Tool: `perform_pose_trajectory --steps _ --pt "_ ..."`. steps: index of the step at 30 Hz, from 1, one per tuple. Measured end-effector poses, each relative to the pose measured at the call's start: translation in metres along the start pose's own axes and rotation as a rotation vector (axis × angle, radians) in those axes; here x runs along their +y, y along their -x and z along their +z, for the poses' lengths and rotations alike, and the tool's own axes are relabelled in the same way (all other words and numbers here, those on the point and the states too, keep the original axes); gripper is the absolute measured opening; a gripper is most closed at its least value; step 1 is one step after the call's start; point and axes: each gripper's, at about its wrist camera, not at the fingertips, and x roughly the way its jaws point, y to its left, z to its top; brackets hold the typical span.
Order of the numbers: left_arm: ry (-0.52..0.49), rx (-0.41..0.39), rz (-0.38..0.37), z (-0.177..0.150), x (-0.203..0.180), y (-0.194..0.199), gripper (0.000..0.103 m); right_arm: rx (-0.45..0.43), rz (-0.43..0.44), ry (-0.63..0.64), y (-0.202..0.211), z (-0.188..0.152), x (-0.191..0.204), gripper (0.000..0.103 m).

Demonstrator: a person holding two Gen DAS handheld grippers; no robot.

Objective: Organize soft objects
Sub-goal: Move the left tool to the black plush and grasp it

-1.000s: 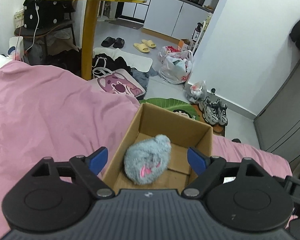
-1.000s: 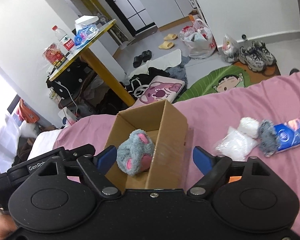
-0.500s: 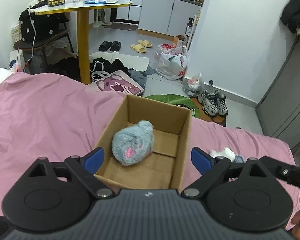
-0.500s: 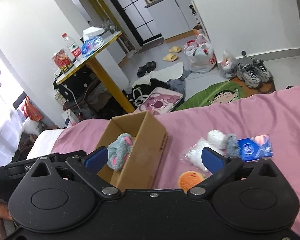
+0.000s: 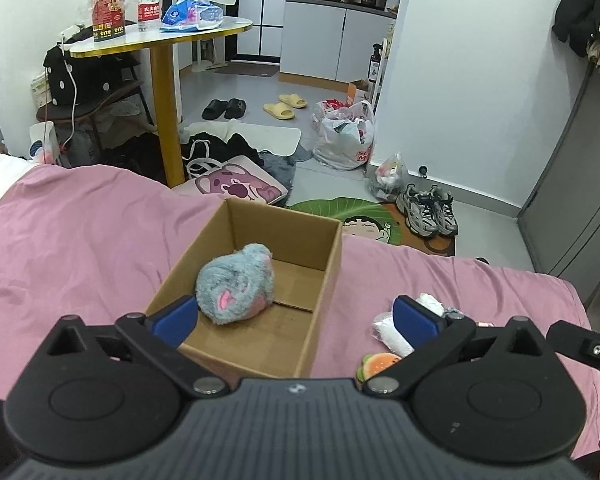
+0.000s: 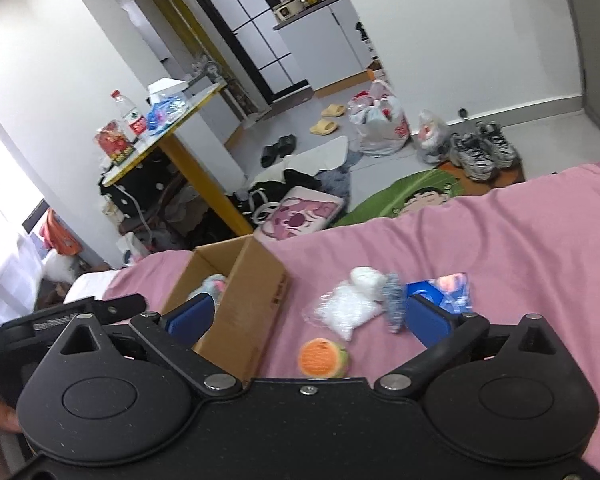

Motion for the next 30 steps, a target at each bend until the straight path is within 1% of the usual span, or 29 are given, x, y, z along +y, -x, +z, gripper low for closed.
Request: perform_pose_trajectory --steps 3,7,10,12,16,19,21,24,30 --pt "-0.001 -0.026 0.012 -0.003 -0.01 0.005 0.103 -0.002 0.011 -0.017 0.003 0.0 -0.01 0.103" --pt "0.006 -0.02 0.018 -0.007 -0.017 0.006 0.103 -0.004 0.001 -0.032 0.005 -0.001 -0.021 0.103" --pt "0.002 -0.009 0.016 -0.011 -0.022 0.005 0.103 -0.006 0.021 -0.076 0.006 -0.003 -0.031 0.103" --pt "-0.008 0.007 0.002 -0.014 -0.026 0.003 0.103 0.002 0.026 -0.089 0.005 -0.005 -0.035 0.103" --pt "-0.025 0.037 -0.009 -0.025 -0.035 -0.001 0.103 0.034 -0.014 -0.125 -0.004 -0.008 -0.043 0.103" --pt "-0.028 0.053 -0.005 -0.034 -0.039 -0.005 0.103 0.028 -0.019 -0.165 -0.006 -0.009 -0.052 0.103" --pt "-0.038 0.072 0.018 -0.039 -0.042 -0.009 0.103 0.024 -0.012 -0.193 -0.005 -0.01 -0.057 0.103" --pt "-0.047 0.127 0.021 -0.047 -0.049 -0.018 0.103 0.032 -0.01 -0.226 -0.008 -0.012 -0.064 0.103" --pt "-0.104 0.21 0.04 -0.064 -0.067 -0.038 0.103 0.08 -0.004 -0.212 -0.019 -0.013 -0.066 0.103"
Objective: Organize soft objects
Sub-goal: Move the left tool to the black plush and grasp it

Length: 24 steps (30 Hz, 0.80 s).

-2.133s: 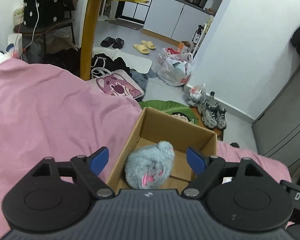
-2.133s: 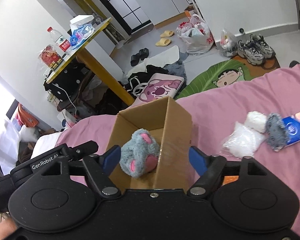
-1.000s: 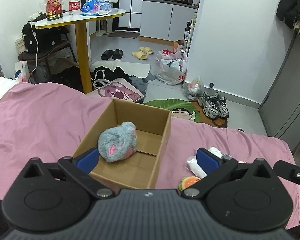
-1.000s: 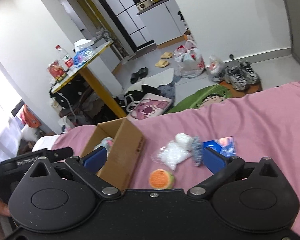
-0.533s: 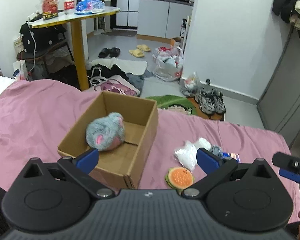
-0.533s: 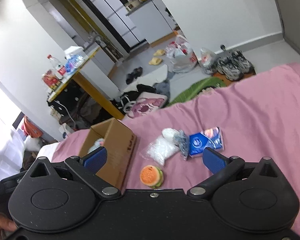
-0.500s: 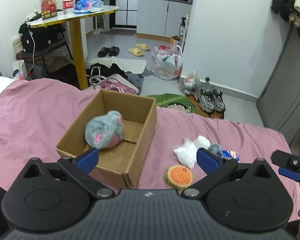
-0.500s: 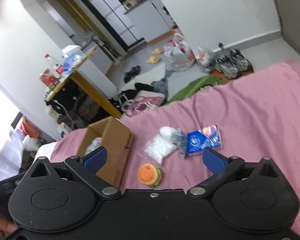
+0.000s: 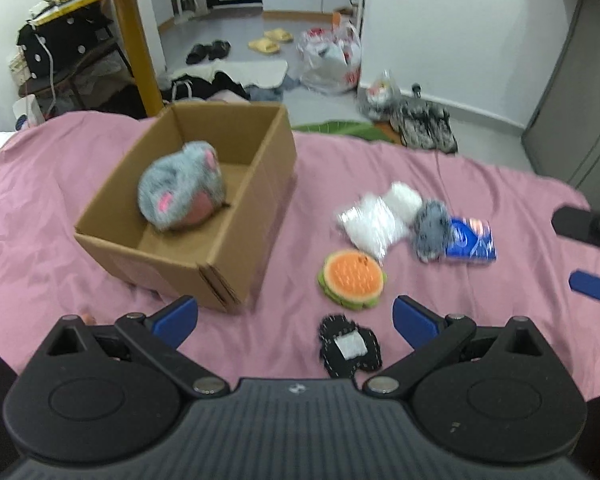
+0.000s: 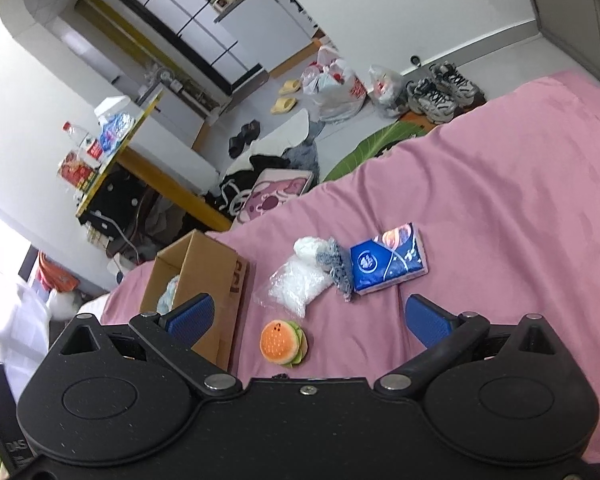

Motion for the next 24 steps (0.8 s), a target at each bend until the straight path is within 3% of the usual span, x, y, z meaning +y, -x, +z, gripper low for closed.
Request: perform_pose_trajectory --steps 17,24 --pt "0.022 0.148 -0.009 -0.016 -0.03 -0.062 0.1 0.035 -0.007 -0.158 -0.035 0.014 -0.047 0.102" --pt "0.049 0.208 0.004 -0.018 -0.036 -0.087 0.081 0.063 0.014 -0.227 -0.05 0.018 -0.068 0.102"
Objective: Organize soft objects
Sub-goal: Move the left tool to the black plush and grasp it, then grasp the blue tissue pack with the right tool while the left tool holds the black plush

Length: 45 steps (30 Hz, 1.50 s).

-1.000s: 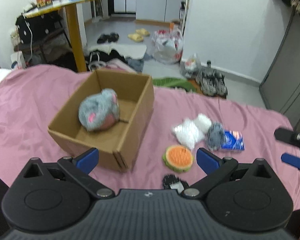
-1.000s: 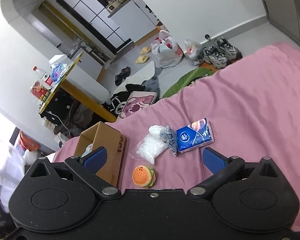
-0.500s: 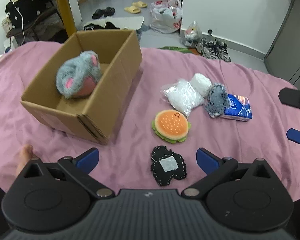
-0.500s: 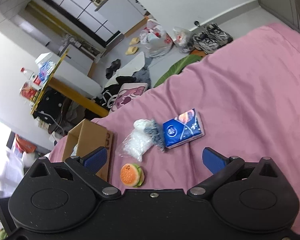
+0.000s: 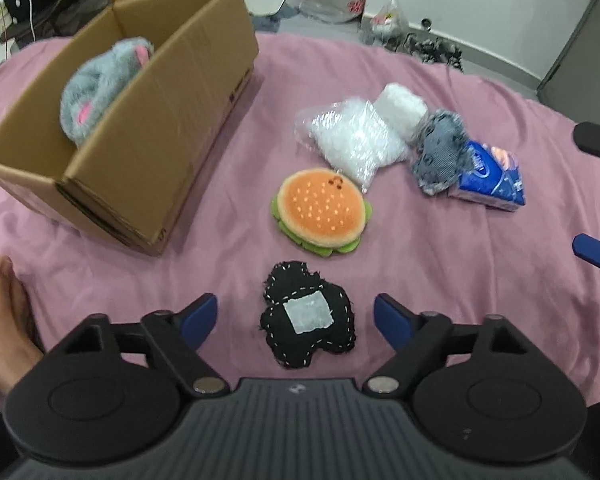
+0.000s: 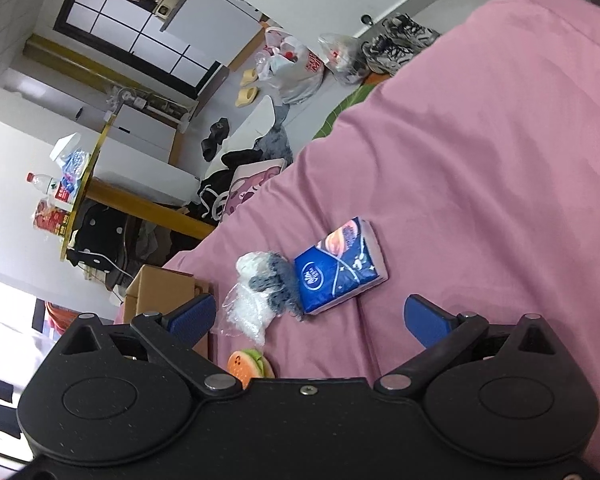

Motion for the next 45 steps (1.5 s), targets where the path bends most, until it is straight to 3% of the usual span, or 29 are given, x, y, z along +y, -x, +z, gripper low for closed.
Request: perform_pose_trajectory --steps 4,7,9,12,22,24,26,28,35,45 --pt "0.046 0.051 -0.006 -0.001 0.003 -0.015 0.069 0.028 0.007 -0.032 -0.012 0.006 -0.01 0.095" --pt "0.07 0.08 -0.019 -0.003 0.003 -0.025 0.056 0.043 0.0 -0.063 -0.022 0.011 -0.016 0.089" --pt "0.074 0.071 -0.017 -0.004 0.001 -0.025 0.041 0.049 -0.013 -0.073 -0.028 0.012 -0.02 0.087" --pt "0.076 0.069 -0.023 -0.002 0.001 -0.026 0.035 0.058 -0.036 -0.095 -0.035 0.014 -0.024 0.086" --pt "0.074 0.06 -0.03 0.006 0.003 -0.028 0.031 0.036 -0.039 -0.059 -0.053 0.02 -0.019 0.084" --pt "0.082 0.059 -0.036 0.006 0.004 -0.026 0.031 0.05 -0.007 -0.084 -0.056 0.02 -0.022 0.067" --pt "0.091 0.055 -0.045 0.005 0.005 -0.023 0.031 0.11 0.032 -0.154 -0.061 0.019 -0.034 0.037" --pt "0.093 0.05 -0.048 0.005 0.006 -0.02 0.031 0.149 0.038 -0.211 -0.065 0.013 -0.045 0.034" --pt "0.105 0.028 -0.064 0.005 0.01 -0.007 0.031 0.087 0.057 -0.17 -0.037 0.009 -0.039 0.022" --pt "0.132 -0.051 -0.102 0.007 0.029 0.028 0.031 -0.018 0.082 -0.127 0.002 0.006 -0.023 0.019"
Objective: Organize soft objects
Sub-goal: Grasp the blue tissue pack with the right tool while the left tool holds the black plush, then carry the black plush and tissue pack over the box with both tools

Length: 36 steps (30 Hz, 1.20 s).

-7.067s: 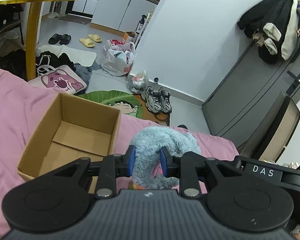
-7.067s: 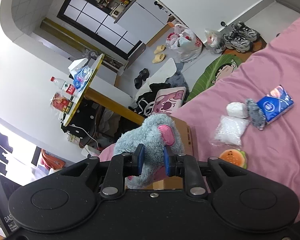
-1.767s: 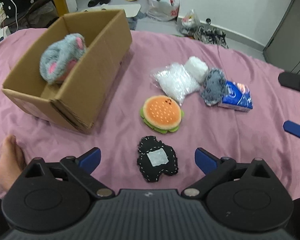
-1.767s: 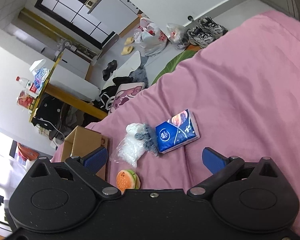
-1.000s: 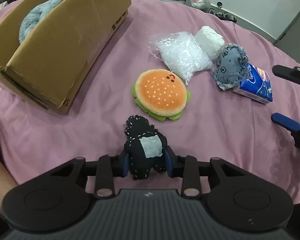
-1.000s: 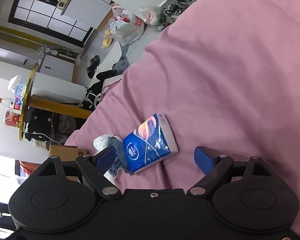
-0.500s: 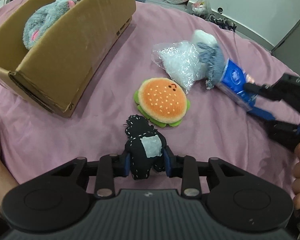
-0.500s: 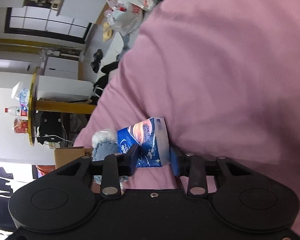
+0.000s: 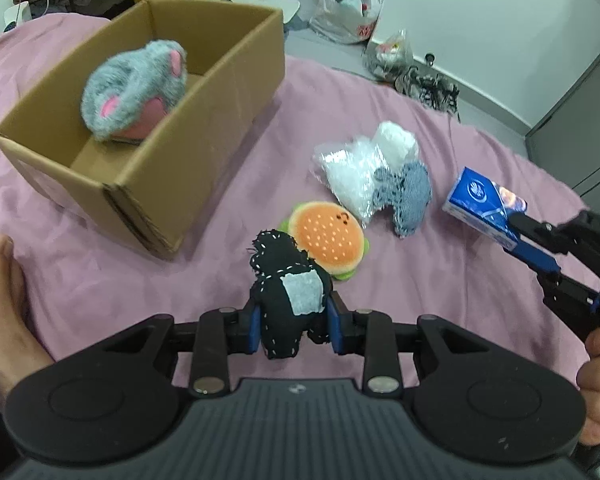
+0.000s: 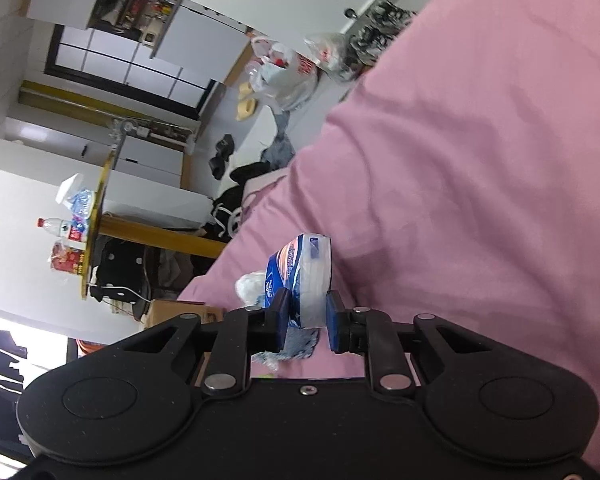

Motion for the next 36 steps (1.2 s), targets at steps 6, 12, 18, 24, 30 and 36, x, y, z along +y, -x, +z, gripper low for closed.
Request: perform_pose_trajectory --steps 6,12,18,24,30,36 --pt "-0.006 -0.057 -0.023 0.003 0.007 0.027 0.031 -0.037 0.03 0.049 0.017 -0.007 0.014 0.019" --pt "-0.011 -0.118 -0.045 0.001 0.013 0.051 0.031 -0.059 0.047 0.109 0.025 -0.014 0.029 0.019" --pt "-0.025 -0.172 -0.079 0.006 0.022 0.071 0.031 -0.047 0.099 0.101 0.036 -0.025 0.041 0.019" --pt "-0.034 -0.239 -0.117 0.015 0.036 0.097 0.031 -0.067 0.106 0.176 0.061 -0.036 0.075 0.019" --pt "-0.028 -0.294 -0.149 0.027 0.052 0.117 0.031 -0.105 0.076 0.276 0.065 -0.043 0.109 0.019" --pt "-0.025 -0.323 -0.172 0.037 0.069 0.124 0.031 -0.102 0.049 0.305 0.05 -0.052 0.122 0.019"
